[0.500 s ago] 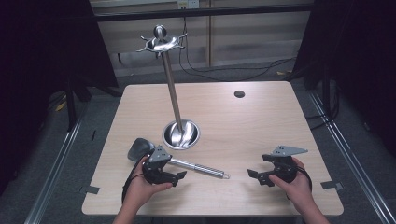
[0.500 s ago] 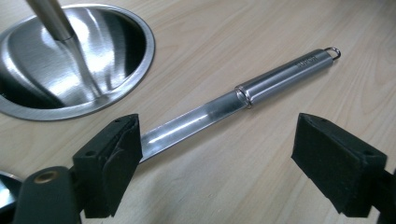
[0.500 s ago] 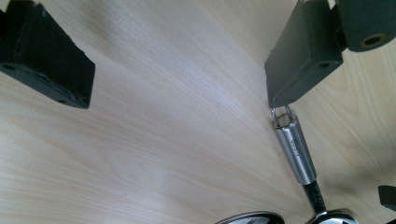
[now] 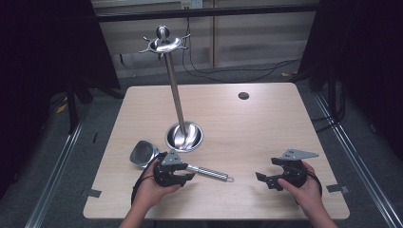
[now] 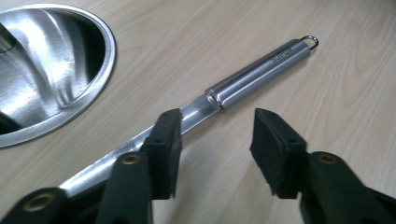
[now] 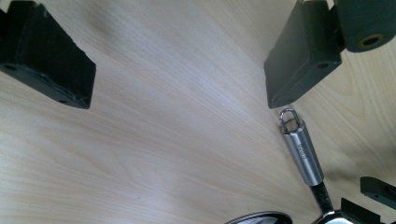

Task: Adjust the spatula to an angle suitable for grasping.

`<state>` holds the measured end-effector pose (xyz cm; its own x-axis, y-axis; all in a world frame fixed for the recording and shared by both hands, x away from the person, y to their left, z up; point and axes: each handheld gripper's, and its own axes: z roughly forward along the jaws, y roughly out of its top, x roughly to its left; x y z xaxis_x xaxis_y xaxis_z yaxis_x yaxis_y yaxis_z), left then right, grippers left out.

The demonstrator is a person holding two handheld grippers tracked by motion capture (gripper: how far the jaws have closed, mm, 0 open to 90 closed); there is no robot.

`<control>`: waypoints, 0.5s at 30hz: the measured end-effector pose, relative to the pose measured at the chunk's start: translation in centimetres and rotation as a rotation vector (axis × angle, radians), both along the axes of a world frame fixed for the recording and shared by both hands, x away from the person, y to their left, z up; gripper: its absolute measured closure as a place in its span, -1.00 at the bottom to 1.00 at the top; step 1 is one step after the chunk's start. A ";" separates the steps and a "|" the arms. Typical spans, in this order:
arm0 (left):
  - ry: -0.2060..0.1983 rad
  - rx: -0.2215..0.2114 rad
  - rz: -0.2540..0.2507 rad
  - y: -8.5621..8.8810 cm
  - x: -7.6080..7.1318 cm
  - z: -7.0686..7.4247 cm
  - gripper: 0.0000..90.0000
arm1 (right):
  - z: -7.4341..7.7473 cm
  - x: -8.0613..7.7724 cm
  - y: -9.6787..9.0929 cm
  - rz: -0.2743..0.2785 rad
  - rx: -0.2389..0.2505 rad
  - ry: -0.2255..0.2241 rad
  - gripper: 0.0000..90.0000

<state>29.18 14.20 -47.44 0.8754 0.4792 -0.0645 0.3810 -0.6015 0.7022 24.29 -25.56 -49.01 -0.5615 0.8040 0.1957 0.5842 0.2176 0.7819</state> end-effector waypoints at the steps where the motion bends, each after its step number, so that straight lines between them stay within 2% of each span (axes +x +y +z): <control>1: -0.003 0.004 0.000 -0.2 0.0 -0.1 0.42 | 0.0 0.0 0.0 0.000 0.002 0.001 -0.81; 3: 0.004 0.027 -0.005 -0.4 0.2 -0.2 0.61 | 0.1 0.0 -0.1 0.002 0.008 -0.005 -0.81; 4: 0.010 0.004 0.001 -0.5 0.2 -0.4 0.68 | 0.1 0.0 -0.1 0.001 0.011 -0.008 -0.81; 5: 0.013 0.029 -0.010 -0.5 0.4 -0.3 0.74 | 0.1 0.0 -0.1 -0.002 0.013 -0.012 -0.81; 6: 0.013 0.029 -0.010 -0.5 0.4 -0.3 0.85 | 0.1 0.0 -0.1 -0.002 0.013 -0.012 -0.81; 7: 0.028 0.027 -0.010 -0.6 0.5 -0.4 0.85 | 0.2 0.0 -0.1 -0.002 0.015 -0.014 -0.81; 8: 0.036 0.036 -0.013 -0.6 0.6 -0.4 0.92 | 0.2 0.0 -0.1 -0.003 0.017 -0.014 -0.81; 9: 0.038 0.027 -0.013 -0.8 0.7 -0.6 0.98 | 0.1 0.0 -0.1 -0.001 0.017 -0.014 -0.81; 15: 0.066 0.010 -0.007 -1.2 1.1 -1.3 1.00 | 0.1 0.0 0.0 -0.001 0.015 -0.009 -0.81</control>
<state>30.26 12.99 -48.72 0.8730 0.4736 -0.1170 0.4216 -0.6117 0.6694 24.28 -25.59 -48.96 -0.5622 0.8017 0.2030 0.5776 0.2050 0.7902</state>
